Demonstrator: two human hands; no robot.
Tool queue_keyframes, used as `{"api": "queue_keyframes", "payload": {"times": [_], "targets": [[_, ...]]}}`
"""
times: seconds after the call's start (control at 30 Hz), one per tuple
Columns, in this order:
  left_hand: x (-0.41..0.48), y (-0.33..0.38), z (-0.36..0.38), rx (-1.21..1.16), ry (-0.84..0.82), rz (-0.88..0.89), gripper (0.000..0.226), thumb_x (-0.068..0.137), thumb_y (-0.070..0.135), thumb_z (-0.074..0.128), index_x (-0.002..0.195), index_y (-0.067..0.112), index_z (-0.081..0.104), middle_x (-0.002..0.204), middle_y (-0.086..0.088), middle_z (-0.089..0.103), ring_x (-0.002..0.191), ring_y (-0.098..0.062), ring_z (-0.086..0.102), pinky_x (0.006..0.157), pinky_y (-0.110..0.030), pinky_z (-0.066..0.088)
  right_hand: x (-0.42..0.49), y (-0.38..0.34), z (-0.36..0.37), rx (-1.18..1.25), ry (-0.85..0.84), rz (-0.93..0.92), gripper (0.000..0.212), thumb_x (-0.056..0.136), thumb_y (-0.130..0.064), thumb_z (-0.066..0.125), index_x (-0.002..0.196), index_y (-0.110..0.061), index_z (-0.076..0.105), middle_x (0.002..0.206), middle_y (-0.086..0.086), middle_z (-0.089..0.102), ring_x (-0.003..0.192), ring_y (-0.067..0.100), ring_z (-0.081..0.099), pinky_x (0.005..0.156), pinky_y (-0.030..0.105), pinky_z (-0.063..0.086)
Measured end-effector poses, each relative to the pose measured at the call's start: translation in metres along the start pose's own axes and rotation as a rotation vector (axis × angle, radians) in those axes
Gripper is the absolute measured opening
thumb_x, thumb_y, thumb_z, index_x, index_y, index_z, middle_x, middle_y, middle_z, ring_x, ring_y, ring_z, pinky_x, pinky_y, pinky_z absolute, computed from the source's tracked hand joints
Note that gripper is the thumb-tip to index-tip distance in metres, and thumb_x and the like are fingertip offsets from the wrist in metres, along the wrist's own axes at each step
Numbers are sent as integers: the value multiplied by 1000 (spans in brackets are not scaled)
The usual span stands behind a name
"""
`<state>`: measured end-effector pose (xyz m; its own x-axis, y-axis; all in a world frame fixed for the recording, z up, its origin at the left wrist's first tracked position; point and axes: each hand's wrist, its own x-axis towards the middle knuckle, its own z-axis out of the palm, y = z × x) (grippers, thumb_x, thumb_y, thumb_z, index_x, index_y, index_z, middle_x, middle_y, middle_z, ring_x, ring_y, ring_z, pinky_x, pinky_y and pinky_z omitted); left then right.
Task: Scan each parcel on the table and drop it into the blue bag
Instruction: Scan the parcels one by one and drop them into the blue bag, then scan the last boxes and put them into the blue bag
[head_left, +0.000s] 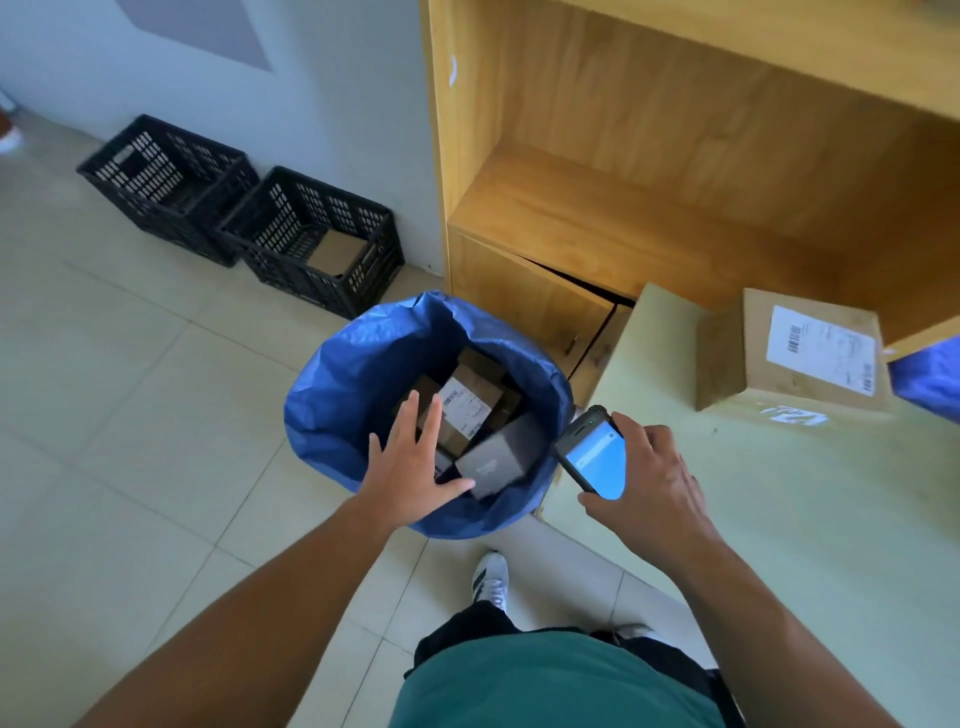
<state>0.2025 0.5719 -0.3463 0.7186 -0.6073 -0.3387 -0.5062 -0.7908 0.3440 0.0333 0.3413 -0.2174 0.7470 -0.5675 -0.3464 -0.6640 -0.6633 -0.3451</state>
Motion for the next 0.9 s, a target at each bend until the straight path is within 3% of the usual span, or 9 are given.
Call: {"api": "queue_keyframes", "payload": {"times": [0.13,0.47,0.77,0.9], "targets": [[8,-1,-8,105,104,45,119,83,67,69,162,26,-10,172,-8,-6,159,-27,2,117,-72,23,-2,9,0,14,7,15,92,69,-39,79,144,-32,27,123,0,40,108,24,51,85,39,48],[21,34,-23,202,130,171,106,88,67,59,163,25,-2,172,-9,-1,159,-28,9,119,-70,21,-13,35,-7,59,31,69,93,69,-41,77,145,-32,25,124,0,39,108,26,52,85,40,49],[55,144,-20,283,143,372,99,89,67,57,164,24,8,170,-11,10,153,-30,26,116,-70,26,-38,110,-32,147,115,209,93,70,-42,76,147,-32,25,121,-2,38,103,25,53,80,36,47],[62,211,-5,321,98,479,98,92,66,54,164,24,2,172,-11,6,156,-32,18,119,-66,25,-56,165,-46,217,177,288,92,71,-42,76,147,-32,25,122,-3,38,104,24,52,81,37,48]]}}
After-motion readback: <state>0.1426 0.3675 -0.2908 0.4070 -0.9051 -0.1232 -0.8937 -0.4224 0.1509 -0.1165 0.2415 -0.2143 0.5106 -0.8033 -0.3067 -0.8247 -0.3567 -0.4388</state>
